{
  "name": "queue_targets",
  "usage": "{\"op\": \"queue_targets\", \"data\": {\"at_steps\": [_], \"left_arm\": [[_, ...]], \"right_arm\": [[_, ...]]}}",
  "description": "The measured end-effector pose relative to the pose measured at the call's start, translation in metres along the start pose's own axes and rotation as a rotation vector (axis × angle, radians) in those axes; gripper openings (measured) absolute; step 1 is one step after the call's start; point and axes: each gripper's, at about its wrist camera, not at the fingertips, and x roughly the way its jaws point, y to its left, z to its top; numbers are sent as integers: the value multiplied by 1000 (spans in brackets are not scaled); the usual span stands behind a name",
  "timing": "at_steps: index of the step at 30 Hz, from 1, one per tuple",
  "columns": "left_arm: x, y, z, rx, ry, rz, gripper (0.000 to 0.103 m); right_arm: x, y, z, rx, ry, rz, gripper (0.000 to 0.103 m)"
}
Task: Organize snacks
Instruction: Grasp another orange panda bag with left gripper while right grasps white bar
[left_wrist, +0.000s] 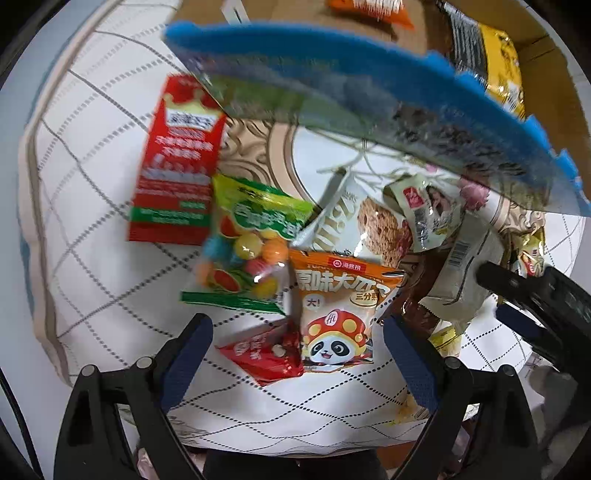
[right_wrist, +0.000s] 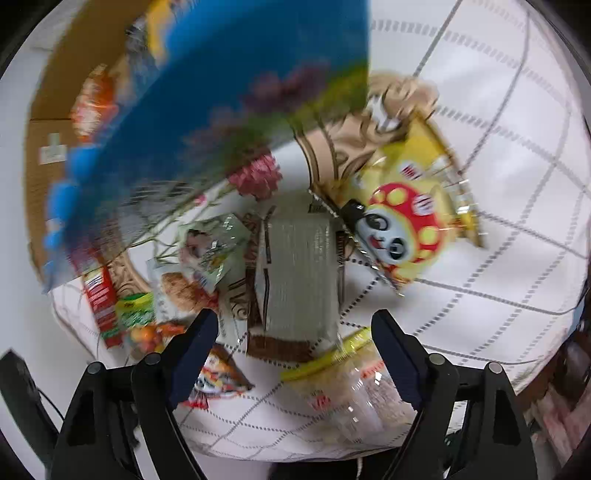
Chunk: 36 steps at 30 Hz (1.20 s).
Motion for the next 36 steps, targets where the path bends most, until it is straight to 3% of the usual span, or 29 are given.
{"op": "queue_targets", "data": {"at_steps": [6,14,21,27,30,36], "left_arm": [[30,-16,1,38,70,21,95],[64,-37,-11,72,125,30,95],[81,-43,-18,75,122,40,94],[77,-40,-13,67,97,26,72],[72,-38,-12,92,85,23,53],[64,-53,-20,105,49,34,46]], "right_arm": [[39,2,5,-13,60,-58,55],[30,-21,-25,-158,86,-153,53],[34,-32,-23,-131,102,-127,57],[42,-30,-15,-111,115,-119,60],[45,-34,-11,-93,127,-116,60],[43,-28,-18,-127,111,-132,58]]}}
